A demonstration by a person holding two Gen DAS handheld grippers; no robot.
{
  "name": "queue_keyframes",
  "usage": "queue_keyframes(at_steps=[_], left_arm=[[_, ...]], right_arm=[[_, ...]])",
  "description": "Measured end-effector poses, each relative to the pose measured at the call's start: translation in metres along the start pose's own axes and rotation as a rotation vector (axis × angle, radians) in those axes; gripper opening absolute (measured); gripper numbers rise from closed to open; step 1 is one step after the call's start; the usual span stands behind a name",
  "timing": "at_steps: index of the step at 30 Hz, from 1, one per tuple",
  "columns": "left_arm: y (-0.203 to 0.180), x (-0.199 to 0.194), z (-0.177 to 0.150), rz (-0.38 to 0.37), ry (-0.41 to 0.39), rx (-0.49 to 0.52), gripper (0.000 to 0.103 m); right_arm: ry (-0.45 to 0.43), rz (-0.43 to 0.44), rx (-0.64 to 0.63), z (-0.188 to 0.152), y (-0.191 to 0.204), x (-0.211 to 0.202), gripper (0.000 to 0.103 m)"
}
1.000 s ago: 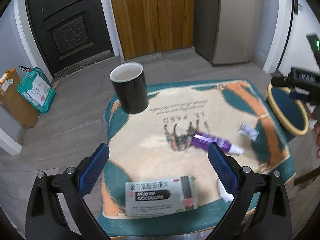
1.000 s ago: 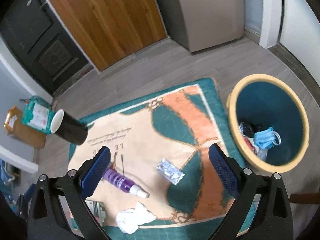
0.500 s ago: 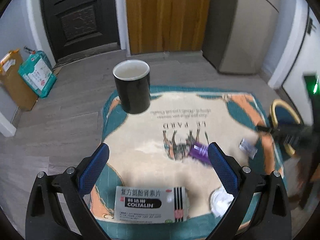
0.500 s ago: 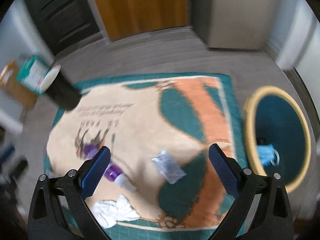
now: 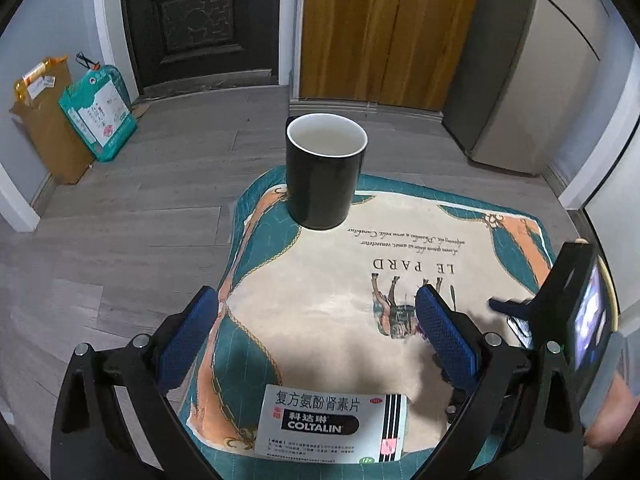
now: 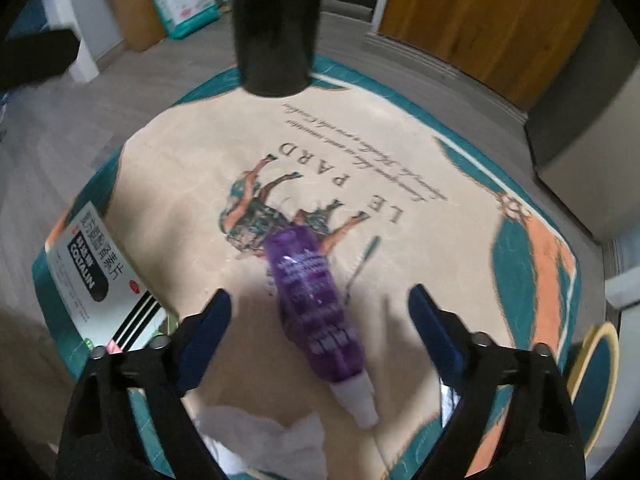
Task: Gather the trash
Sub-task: 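Grasp the purple spray bottle with the right gripper, then grasp the foil blister pack with the left gripper while the right holds the bottle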
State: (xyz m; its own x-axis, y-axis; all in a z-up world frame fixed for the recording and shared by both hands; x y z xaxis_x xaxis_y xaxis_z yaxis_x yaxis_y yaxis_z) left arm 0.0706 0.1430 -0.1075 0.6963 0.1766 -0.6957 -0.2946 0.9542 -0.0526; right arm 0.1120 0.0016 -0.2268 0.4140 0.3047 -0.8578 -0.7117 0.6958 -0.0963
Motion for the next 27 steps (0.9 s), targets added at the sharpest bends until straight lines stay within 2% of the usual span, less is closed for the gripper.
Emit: queue_keyframes(at_steps=[1, 3, 5, 8, 14, 19, 21, 27], left_arm=[[0.0, 0.001, 0.0, 0.0, 0.0, -0.001, 0.097], [0.0, 0.004, 0.001, -0.006, 0.003, -0.004, 0.097], [-0.002, 0.005, 0.001, -0.012, 0.007, -0.003, 0.097], [-0.004, 0.007, 0.0, -0.012, 0.01, 0.006, 0.097], [-0.008, 0.007, 0.0, -0.009, 0.006, 0.017, 0.097], [-0.02, 0.011, -0.001, -0.008, 0.012, 0.043, 0.097], [-0.029, 0.013, -0.003, -0.012, 0.017, 0.056, 0.097], [-0.073, 0.024, -0.009, -0.037, 0.03, 0.149, 0.097]], right_arm=[[0.005, 0.0, -0.006, 0.0, 0.001, 0.002, 0.07], [0.016, 0.002, -0.026, -0.002, 0.006, 0.008, 0.063], [0.042, -0.007, -0.054, -0.007, 0.008, 0.015, 0.048], [0.043, 0.006, -0.03, -0.008, 0.005, 0.015, 0.037], [-0.003, 0.024, 0.075, 0.0, -0.013, -0.003, 0.036], [-0.056, 0.002, 0.239, 0.001, -0.054, -0.03, 0.034], [-0.084, 0.002, 0.318, 0.001, -0.072, -0.044, 0.034], [-0.176, -0.047, 0.438, -0.002, -0.124, -0.084, 0.033]])
Point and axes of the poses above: each gripper's, at about its wrist camera, not at the fingertips, and x roughly the way its jaws point, y to its left, z to its top, the point moved 8 cm from there along x, roughly the way its jaws point, and after that the axes turned 10 degrees about -y, right-handed, at the moved point
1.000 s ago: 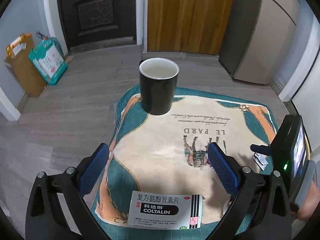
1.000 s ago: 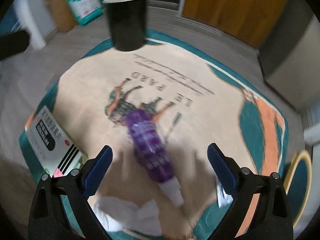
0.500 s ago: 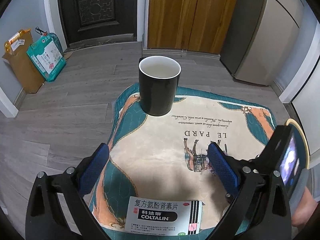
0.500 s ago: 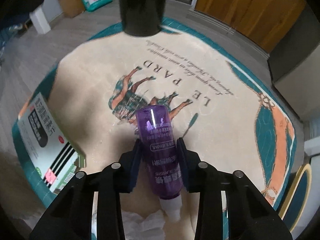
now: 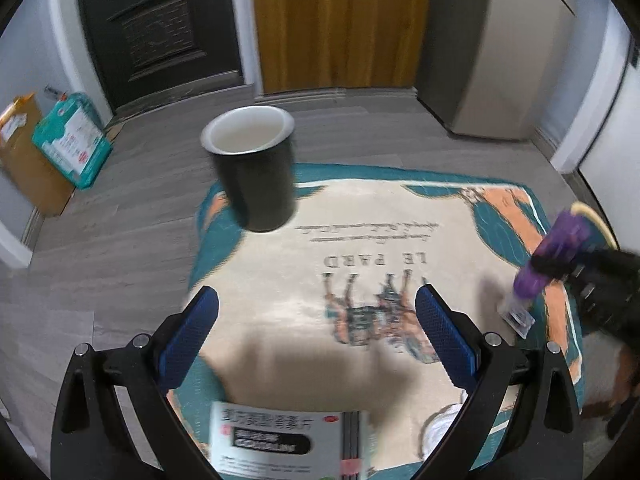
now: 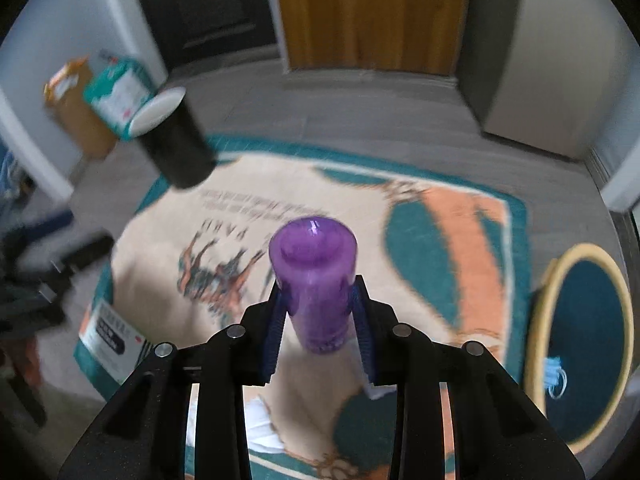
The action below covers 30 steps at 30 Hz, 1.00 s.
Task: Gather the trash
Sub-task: 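Grasp the foil blister pack with the left gripper while the right holds the bottle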
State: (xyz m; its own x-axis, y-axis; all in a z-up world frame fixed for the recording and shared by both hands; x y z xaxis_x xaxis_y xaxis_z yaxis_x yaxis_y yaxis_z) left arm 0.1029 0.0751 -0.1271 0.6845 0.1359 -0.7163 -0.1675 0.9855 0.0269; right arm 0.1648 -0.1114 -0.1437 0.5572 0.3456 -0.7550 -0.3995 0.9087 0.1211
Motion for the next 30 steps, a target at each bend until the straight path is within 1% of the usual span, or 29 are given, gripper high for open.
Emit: queue_keyframes(at_steps=[3, 6, 10, 14, 18, 22, 24, 25, 26, 27, 28, 29, 30], left_arm=[[-0.029, 0.007, 0.0, -0.029, 0.007, 0.031, 0.097], [-0.062, 0.014, -0.001, -0.063, 0.009, 0.078, 0.097], [-0.111, 0.025, -0.01, -0.108, 0.029, 0.163, 0.097], [-0.16, 0.039, -0.028, -0.162, 0.081, 0.223, 0.097], [-0.194, 0.056, -0.047, -0.206, 0.149, 0.217, 0.097], [-0.213, 0.069, -0.061, -0.207, 0.21, 0.161, 0.097], [-0.219, 0.073, -0.066, -0.198, 0.226, 0.141, 0.094], [-0.222, 0.074, -0.069, -0.187, 0.235, 0.144, 0.087], [-0.223, 0.076, -0.072, -0.175, 0.245, 0.148, 0.076], [-0.225, 0.078, -0.078, -0.168, 0.265, 0.151, 0.069], [-0.225, 0.08, -0.081, -0.162, 0.275, 0.153, 0.064], [-0.226, 0.079, -0.08, -0.16, 0.259, 0.156, 0.058], [-0.227, 0.078, -0.08, -0.162, 0.258, 0.161, 0.059]], right_arm=[[-0.042, -0.023, 0.075, 0.012, -0.032, -0.02, 0.033], [-0.082, -0.042, 0.119, 0.017, -0.061, -0.04, 0.033], [-0.104, -0.075, 0.169, 0.014, -0.098, -0.06, 0.033], [-0.111, -0.1, 0.206, 0.006, -0.129, -0.074, 0.033], [-0.127, -0.11, 0.242, -0.001, -0.156, -0.086, 0.033], [-0.145, -0.105, 0.263, -0.003, -0.171, -0.096, 0.033], [-0.149, -0.105, 0.268, -0.005, -0.177, -0.099, 0.033], [-0.151, -0.105, 0.27, -0.006, -0.178, -0.1, 0.033], [-0.152, -0.106, 0.272, -0.006, -0.181, -0.101, 0.033], [-0.152, -0.108, 0.276, -0.007, -0.183, -0.101, 0.033], [-0.152, -0.11, 0.282, -0.008, -0.185, -0.102, 0.033], [-0.153, -0.112, 0.287, -0.007, -0.187, -0.102, 0.033], [-0.155, -0.114, 0.292, -0.007, -0.189, -0.104, 0.033]])
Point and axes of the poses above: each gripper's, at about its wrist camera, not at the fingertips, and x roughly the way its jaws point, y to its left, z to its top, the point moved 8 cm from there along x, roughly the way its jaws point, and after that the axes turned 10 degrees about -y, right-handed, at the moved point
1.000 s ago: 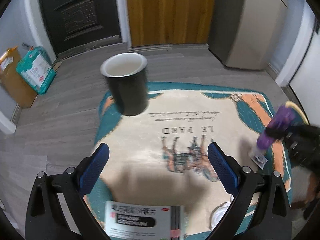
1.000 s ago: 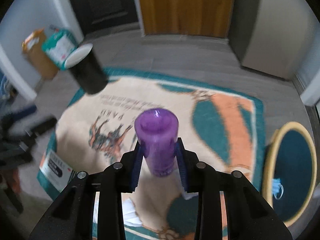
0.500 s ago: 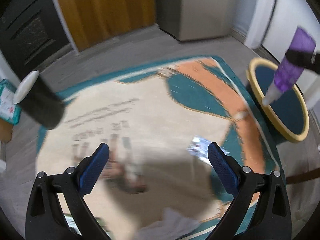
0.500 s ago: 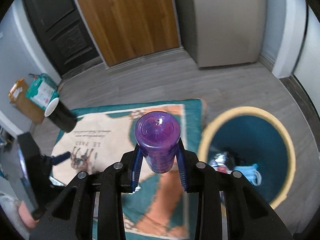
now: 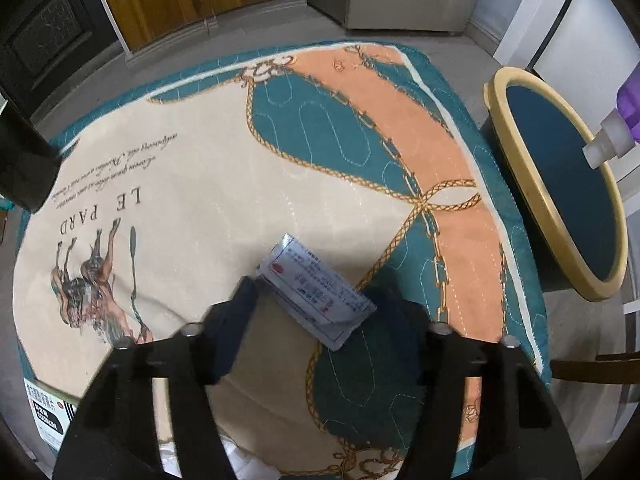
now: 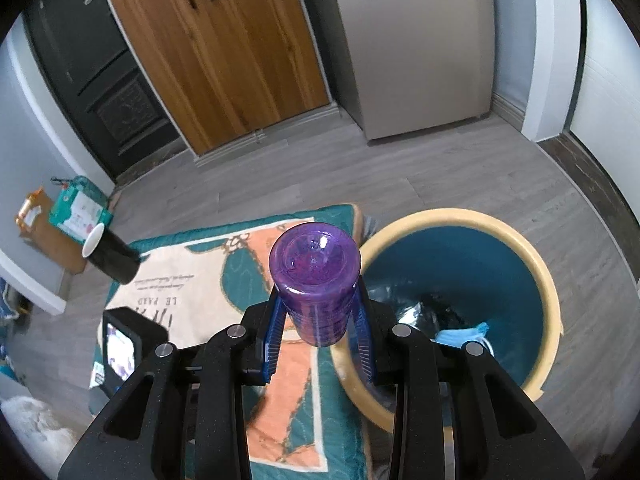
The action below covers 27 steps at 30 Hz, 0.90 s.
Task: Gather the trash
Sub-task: 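Grasp the foil blister pack with the left gripper while the right holds the bottle, then carry bottle and blister pack over the bin and open both grippers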
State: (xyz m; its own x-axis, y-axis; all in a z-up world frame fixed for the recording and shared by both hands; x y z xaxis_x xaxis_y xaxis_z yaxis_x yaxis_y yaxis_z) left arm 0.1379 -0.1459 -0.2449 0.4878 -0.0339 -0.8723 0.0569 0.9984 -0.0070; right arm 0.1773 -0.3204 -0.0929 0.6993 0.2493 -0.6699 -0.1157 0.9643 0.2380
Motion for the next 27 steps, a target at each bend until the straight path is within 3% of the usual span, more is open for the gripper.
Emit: queue_keyframes(at_steps=[7, 18, 24, 27], left_arm=[[0.0, -0.006, -0.001, -0.016, -0.012, 0.045, 0.058], [-0.005, -0.043, 0.021, -0.012, -0.123, 0.128, 0.058], [-0.035, -0.062, 0.031, -0.082, -0.172, 0.205, 0.058], [-0.072, -0.073, 0.042, -0.205, -0.191, 0.239, 0.058]], right_arm=[[-0.029, -0.014, 0.026, 0.009, -0.008, -0.011, 0.033], [-0.071, -0.066, 0.072, 0.013, -0.033, -0.052, 0.033], [-0.094, -0.116, 0.124, 0.012, -0.07, -0.076, 0.033], [-0.072, -0.137, 0.162, 0.01, -0.09, -0.065, 0.033]])
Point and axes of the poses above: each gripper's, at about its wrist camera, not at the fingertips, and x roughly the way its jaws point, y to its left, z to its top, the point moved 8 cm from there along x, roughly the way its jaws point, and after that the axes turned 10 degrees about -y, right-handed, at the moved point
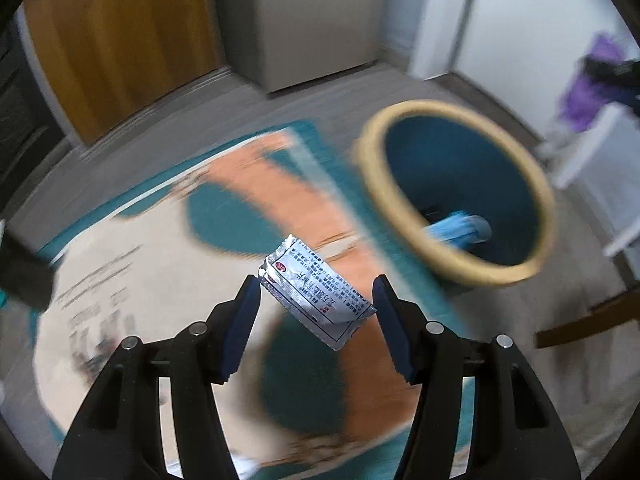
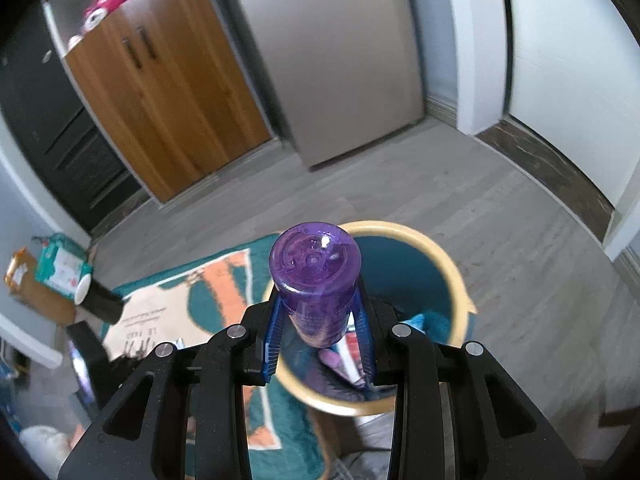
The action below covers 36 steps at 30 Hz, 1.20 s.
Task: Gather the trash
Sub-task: 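Carry bottle and blister pack over the bin and open both grippers, then move both tools back toward the white tissue and medicine box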
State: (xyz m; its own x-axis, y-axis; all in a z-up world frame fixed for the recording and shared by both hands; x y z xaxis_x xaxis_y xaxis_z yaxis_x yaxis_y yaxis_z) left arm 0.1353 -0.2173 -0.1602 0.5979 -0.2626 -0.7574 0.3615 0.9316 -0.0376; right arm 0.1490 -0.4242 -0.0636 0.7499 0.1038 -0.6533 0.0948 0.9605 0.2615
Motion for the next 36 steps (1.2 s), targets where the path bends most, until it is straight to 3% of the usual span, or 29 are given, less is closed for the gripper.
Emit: queue_keyframes(at_steps=[7, 8, 10, 15, 23, 29, 36], left_arm=[[-0.074, 0.015, 0.058, -0.172, -0.062, 0.128, 0.06], [-0.08, 0.018, 0.068, -0.178, -0.07, 0.127, 0.074], [-0.084, 0.017, 0.078, -0.164, -0.095, 0.121, 0.091], [-0.073, -0.001, 0.088, -0.148, -0.119, 0.123, 0.091], [-0.022, -0.07, 0.073, -0.068, -0.144, 0.108, 0.097], [0.045, -0.134, 0.041, 0.072, -0.164, 0.056, 0.097], [0.134, -0.179, -0.015, 0.207, -0.164, -0.159, 0.097]], right_arm=[[0.051, -0.006, 0.134, -0.004, -0.037, 0.033, 0.035], [0.051, 0.007, 0.174, -0.003, -0.041, 0.034, 0.047], [0.026, 0.029, 0.239, 0.0, -0.047, 0.032, 0.07], [0.027, 0.034, 0.233, 0.002, -0.048, 0.033, 0.071], [0.012, 0.056, 0.148, -0.002, -0.01, 0.02, 0.084], [0.061, 0.107, 0.039, -0.028, 0.05, 0.02, 0.085], [0.168, 0.156, -0.151, -0.082, 0.142, 0.027, 0.085]])
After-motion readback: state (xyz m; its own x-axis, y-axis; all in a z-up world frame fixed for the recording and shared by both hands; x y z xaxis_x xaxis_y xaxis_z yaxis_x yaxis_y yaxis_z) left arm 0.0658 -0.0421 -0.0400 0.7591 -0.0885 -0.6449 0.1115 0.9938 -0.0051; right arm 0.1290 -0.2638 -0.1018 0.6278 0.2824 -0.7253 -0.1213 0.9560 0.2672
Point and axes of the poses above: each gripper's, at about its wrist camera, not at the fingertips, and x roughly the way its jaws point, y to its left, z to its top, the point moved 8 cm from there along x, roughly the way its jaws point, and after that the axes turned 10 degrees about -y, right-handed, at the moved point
